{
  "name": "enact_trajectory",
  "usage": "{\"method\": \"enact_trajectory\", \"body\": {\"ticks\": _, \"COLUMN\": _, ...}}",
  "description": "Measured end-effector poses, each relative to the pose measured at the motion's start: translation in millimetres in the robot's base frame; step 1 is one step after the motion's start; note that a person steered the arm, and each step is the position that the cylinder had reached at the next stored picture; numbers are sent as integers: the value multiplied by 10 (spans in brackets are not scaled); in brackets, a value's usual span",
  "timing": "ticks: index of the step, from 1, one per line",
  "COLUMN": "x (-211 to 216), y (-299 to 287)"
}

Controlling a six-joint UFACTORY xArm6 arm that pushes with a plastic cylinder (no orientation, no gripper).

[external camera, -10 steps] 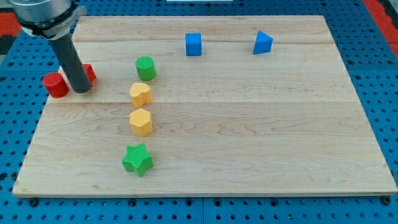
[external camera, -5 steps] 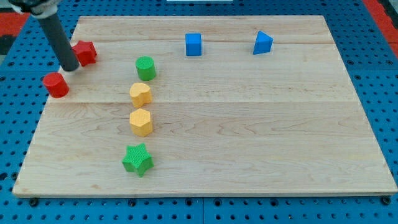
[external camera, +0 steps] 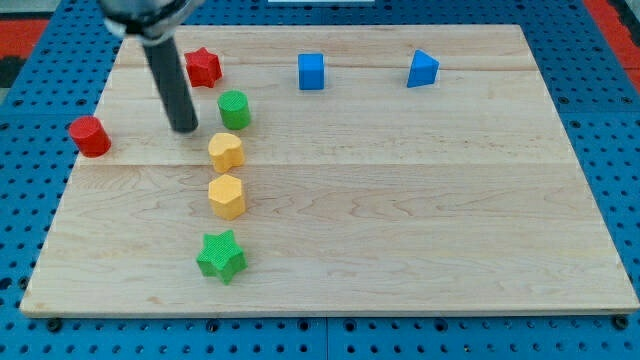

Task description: Place the red star above the green circle

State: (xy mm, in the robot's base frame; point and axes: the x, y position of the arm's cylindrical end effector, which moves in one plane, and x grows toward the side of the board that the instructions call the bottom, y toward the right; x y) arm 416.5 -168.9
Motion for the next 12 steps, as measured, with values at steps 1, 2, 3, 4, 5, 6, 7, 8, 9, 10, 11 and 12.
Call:
{"method": "enact_trajectory", "body": {"ticks": 1, "x": 393, "y": -141}}
{"method": "enact_trajectory", "body": {"ticks": 2, "x": 186, "y": -814}}
{"method": "enact_trajectory", "body": {"ticks": 3, "x": 49, "y": -978}}
{"method": "enact_trajectory", "body": {"ticks": 4, "x": 280, "y": -970}}
{"method": "enact_trajectory", "body": {"ticks": 5, "x": 350, "y": -1347}}
{"method": "enact_trajectory", "body": {"ticks": 6, "x": 234, "y": -1356}}
{"method": "enact_trajectory", "body": {"ticks": 7, "x": -276, "y": -1303}}
{"method": "enact_trajectory", "body": {"ticks": 8, "x": -530, "y": -1158}}
{"method": "enact_trajectory", "body": {"ticks": 9, "x": -575, "y": -935}}
{"method": "enact_trajectory", "body": {"ticks": 10, "x": -478, "y": -896}}
{"method": "enact_trajectory", "body": {"ticks": 11, "x": -685, "y": -810}}
{"method": "enact_trajectory", "body": {"ticks": 12, "x": -971, "y": -804}}
